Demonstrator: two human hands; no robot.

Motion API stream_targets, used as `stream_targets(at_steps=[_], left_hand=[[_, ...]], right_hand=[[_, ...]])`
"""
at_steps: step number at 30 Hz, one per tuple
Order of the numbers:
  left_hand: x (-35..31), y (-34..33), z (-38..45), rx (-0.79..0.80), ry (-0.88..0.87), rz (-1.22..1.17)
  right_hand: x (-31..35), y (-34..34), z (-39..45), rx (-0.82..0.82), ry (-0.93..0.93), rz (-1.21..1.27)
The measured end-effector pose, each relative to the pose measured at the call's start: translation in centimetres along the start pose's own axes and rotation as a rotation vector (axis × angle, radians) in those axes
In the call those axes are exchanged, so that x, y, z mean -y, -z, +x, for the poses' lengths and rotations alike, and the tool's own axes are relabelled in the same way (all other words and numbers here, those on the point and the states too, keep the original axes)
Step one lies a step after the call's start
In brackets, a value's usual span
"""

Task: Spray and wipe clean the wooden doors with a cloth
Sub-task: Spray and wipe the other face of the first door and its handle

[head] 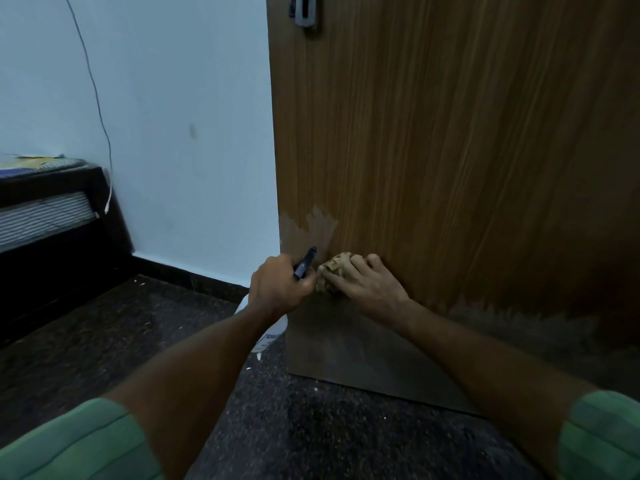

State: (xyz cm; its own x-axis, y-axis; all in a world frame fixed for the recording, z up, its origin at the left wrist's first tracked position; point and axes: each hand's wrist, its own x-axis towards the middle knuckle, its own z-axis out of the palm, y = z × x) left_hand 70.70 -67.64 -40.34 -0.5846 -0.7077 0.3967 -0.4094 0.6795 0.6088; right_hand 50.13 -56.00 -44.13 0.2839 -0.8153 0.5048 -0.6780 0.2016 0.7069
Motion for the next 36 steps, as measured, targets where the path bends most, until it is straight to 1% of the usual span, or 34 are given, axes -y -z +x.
stream_targets(at_steps=[1, 2, 3, 4, 6, 7, 8, 9, 10, 12, 14, 17, 19, 20, 21, 23, 25, 26, 27, 28, 30, 32, 35, 36], left_hand=[[0.2, 0.0, -0.1, 0.000, 0.010, 0.019], [0.3, 0.0, -0.1, -0.001, 0.017, 0.040], [0.5, 0.0, -0.2, -0.006, 0.026, 0.066], [0.8, 0.1, -0.2, -0.012, 0.033, 0.086], [1.1, 0.2, -0.3, -0.011, 0.045, 0.096], [1.2, 0.3, -0.3, -0.008, 0.056, 0.097], [1.2, 0.4, -0.3, -0.005, 0.065, 0.099], [1.2, 0.5, -0.3, -0.008, 0.077, 0.111], [1.3, 0.6, -0.4, -0.013, 0.086, 0.127], [1.4, 0.6, -0.5, -0.035, 0.092, 0.132], [1.6, 0.8, -0.6, -0.072, 0.093, 0.098], [1.6, 1.2, -0.4, -0.104, 0.094, 0.026], [1.7, 1.4, -0.2, -0.088, 0.090, 0.008], [1.7, 1.4, -0.2, -0.075, 0.093, 0.021], [1.7, 1.3, -0.2, -0.063, 0.095, 0.054], [1.9, 0.8, -0.4, -0.045, 0.109, 0.128], [2.0, 0.4, -0.6, -0.030, 0.116, 0.144], [2.2, 0.4, -0.7, -0.024, 0.115, 0.131], [2.4, 0.4, -0.6, -0.024, 0.108, 0.111], [2.6, 0.6, -0.5, -0.032, 0.102, 0.089], [2.7, 0.9, -0.4, -0.080, 0.090, 0.040], [2.8, 1.2, -0.1, -0.128, 0.073, -0.005], [2.7, 1.5, 0.0, -0.148, 0.024, -0.028], [2.7, 1.6, 0.1, -0.152, 0.015, -0.049]], right_hand=[[0.3, -0.1, 0.4, -0.009, 0.000, -0.001], [0.2, 0.3, 1.0, -0.044, -0.047, 0.015], [0.0, 1.0, 1.9, -0.098, -0.146, 0.049], [-0.3, 1.9, 3.0, -0.166, -0.299, 0.096], [-1.5, 3.6, 5.9, -0.304, -0.672, 0.157], [-1.8, 4.3, 7.5, -0.352, -0.816, 0.178], [-2.0, 4.8, 8.7, -0.384, -0.906, 0.204], [-1.9, 4.9, 9.6, -0.400, -0.939, 0.223], [-1.6, 4.7, 10.0, -0.408, -0.928, 0.225], [-1.2, 4.0, 9.4, -0.409, -0.832, 0.173], [-0.6, 2.8, 8.3, -0.390, -0.658, 0.113], [1.5, 0.8, 6.7, -0.298, -0.365, 0.146], [2.6, 0.0, 6.1, -0.267, -0.252, 0.144], [2.7, -0.1, 6.0, -0.270, -0.255, 0.154], [2.4, 0.1, 6.2, -0.285, -0.301, 0.174], [1.8, 1.1, 7.3, -0.324, -0.502, 0.232], [1.2, 2.5, 9.1, -0.372, -0.715, 0.290], [1.2, 3.0, 10.0, -0.387, -0.762, 0.304], [1.3, 3.2, 10.6, -0.389, -0.764, 0.292], [1.5, 3.2, 10.9, -0.384, -0.728, 0.261], [1.8, 2.4, 10.4, -0.361, -0.581, 0.196], [2.7, 0.8, 8.7, -0.313, -0.371, 0.148], [4.9, -1.6, 6.1, -0.145, 0.002, 0.092], [5.2, -1.9, 5.7, -0.099, 0.080, 0.089]])
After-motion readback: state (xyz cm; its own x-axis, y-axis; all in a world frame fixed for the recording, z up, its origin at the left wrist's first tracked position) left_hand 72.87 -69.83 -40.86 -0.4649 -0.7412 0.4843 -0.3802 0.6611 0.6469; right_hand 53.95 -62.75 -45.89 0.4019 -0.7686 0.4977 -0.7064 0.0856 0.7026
